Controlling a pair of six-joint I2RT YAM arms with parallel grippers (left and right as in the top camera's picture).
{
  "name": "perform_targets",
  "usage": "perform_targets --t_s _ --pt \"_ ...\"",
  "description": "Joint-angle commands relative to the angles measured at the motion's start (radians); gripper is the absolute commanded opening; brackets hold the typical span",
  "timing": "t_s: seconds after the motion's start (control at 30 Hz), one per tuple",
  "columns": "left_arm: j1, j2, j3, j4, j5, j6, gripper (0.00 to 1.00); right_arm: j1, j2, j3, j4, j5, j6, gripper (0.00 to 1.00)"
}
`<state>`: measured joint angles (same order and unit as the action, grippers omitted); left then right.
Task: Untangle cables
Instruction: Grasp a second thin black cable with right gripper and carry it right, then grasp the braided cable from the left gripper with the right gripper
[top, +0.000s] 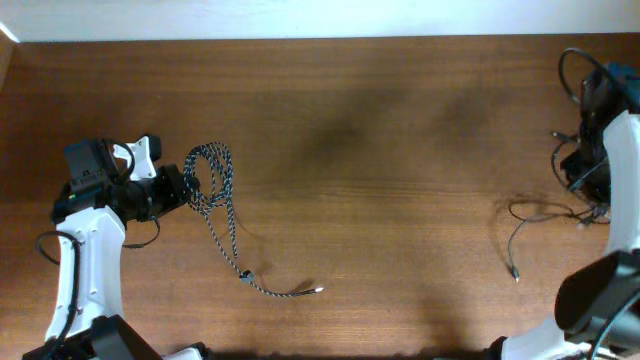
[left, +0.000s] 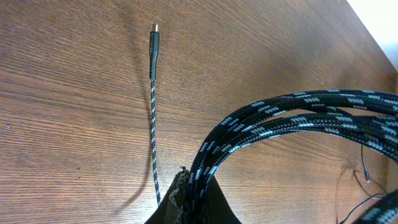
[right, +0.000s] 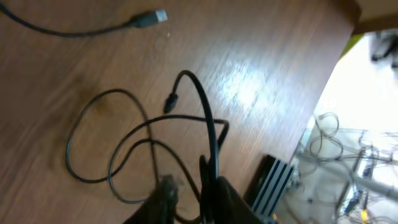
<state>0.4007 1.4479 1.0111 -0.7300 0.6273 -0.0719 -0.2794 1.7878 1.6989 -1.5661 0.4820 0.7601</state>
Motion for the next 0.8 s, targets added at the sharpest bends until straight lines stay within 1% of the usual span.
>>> perform_targets --t_s 0.0,0.03,0.07,0.1,0.13,0.17,0.2,0.23,0.27,0.33,0.37,0.4,0.43,0.47,0.5,0.57,0.63,0.67,0.73,0.77 --pt "0.003 -0.001 0.004 0.001 0.004 -0.003 0.00 -0.004 0.016 -0.001 -0.001 0.019 0.007 0.39" --pt "0.003 -0.001 0.004 0.001 0.004 -0.003 0.00 -0.004 0.016 -0.001 -0.001 0.014 0.007 0.47" --pt "0.003 -0.001 0.004 0.001 0.004 -0.003 0.00 -0.004 0.016 -0.001 0.000 0.000 0.007 0.52" --pt "0.003 -0.001 0.004 0.000 0.004 -0.003 0.00 -0.004 0.016 -0.001 0.000 -0.004 0.007 0.61" --pt "0.003 -0.001 0.004 -0.001 0.004 -0.003 0.00 -0.004 0.016 -0.001 0.004 -0.019 0.007 0.64" --pt "0.003 -0.001 0.004 -0.002 0.005 -0.003 0.00 -0.002 0.016 -0.001 0.012 -0.050 0.007 0.72" --pt "0.003 -0.001 0.004 -0.002 0.005 -0.003 0.00 -0.002 0.016 -0.001 0.016 -0.071 0.007 0.74" --pt "0.003 -0.001 0.004 -0.002 0.005 -0.003 0.00 -0.002 0.016 -0.001 0.023 -0.133 0.007 0.75" --pt "0.003 -0.001 0.004 -0.002 0.005 -0.003 0.00 0.000 0.019 -0.001 0.026 -0.243 -0.002 0.75" --pt "0.003 -0.001 0.004 -0.005 0.005 -0.048 0.00 0.038 0.020 -0.026 0.085 -0.414 -0.192 0.75" --pt "0.003 -0.001 0.004 -0.005 0.005 -0.074 0.00 0.068 0.020 -0.058 0.145 -0.558 -0.311 0.75" --pt "0.001 -0.001 0.004 -0.010 0.006 -0.096 0.00 0.101 0.020 -0.109 0.245 -0.848 -0.548 0.75" --pt "-0.009 -0.001 0.004 -0.010 0.008 -0.096 0.00 0.136 0.020 -0.177 0.331 -1.164 -0.771 0.77" --pt "-0.023 -0.001 0.004 -0.010 0.008 -0.096 0.00 0.159 0.020 -0.224 0.375 -1.294 -0.875 0.81" --pt "-0.036 -0.001 0.004 -0.010 0.008 -0.096 0.00 0.182 0.020 -0.270 0.415 -1.380 -0.948 0.84" --pt "-0.096 0.000 0.004 -0.008 0.003 -0.096 0.00 0.274 0.020 -0.414 0.591 -1.519 -0.978 0.85" --pt "-0.170 0.000 0.004 -0.009 -0.045 -0.096 0.00 0.357 0.019 -0.454 0.676 -1.614 -0.978 0.85" --pt "-0.208 0.000 0.003 -0.008 -0.071 -0.097 0.00 0.394 0.018 -0.454 0.718 -1.644 -0.977 0.87" --pt "-0.307 0.000 0.003 -0.009 -0.179 -0.100 0.00 0.465 0.018 -0.454 0.821 -1.653 -0.953 0.89" --pt "-0.378 0.000 0.003 -0.013 -0.269 -0.121 0.00 0.497 0.018 -0.454 0.896 -1.653 -0.887 0.88"
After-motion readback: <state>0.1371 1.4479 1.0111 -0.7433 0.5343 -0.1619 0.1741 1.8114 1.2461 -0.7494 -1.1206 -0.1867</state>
